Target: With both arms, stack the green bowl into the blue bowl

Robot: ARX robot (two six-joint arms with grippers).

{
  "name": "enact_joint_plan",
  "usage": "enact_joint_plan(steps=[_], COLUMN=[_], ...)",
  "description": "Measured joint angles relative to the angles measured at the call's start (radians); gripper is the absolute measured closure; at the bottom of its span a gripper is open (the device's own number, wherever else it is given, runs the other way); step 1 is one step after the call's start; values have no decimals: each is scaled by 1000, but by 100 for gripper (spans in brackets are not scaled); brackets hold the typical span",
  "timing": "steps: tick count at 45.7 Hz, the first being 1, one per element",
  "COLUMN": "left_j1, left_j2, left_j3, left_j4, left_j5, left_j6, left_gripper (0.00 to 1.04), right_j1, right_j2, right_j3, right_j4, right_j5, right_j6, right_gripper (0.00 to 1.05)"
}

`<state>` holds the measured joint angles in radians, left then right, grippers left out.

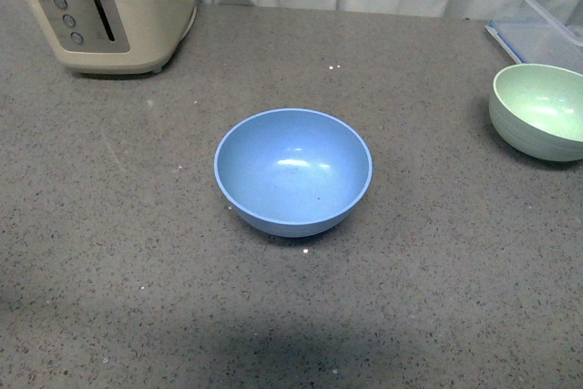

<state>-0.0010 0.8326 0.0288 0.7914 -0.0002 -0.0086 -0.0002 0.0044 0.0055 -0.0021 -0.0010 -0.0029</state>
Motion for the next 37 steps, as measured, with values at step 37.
enact_joint_plan(steps=[37], left_j1=[0], left_j2=[-503], left_j3=[-10], left_j4=[-459], left_j5=[0], left_j6=[1], left_gripper=[101], right_j1=[0], right_j2=[0], right_j3=[0], right_j4=[0], right_j5=[0], right_j6=[0], right_gripper=[9])
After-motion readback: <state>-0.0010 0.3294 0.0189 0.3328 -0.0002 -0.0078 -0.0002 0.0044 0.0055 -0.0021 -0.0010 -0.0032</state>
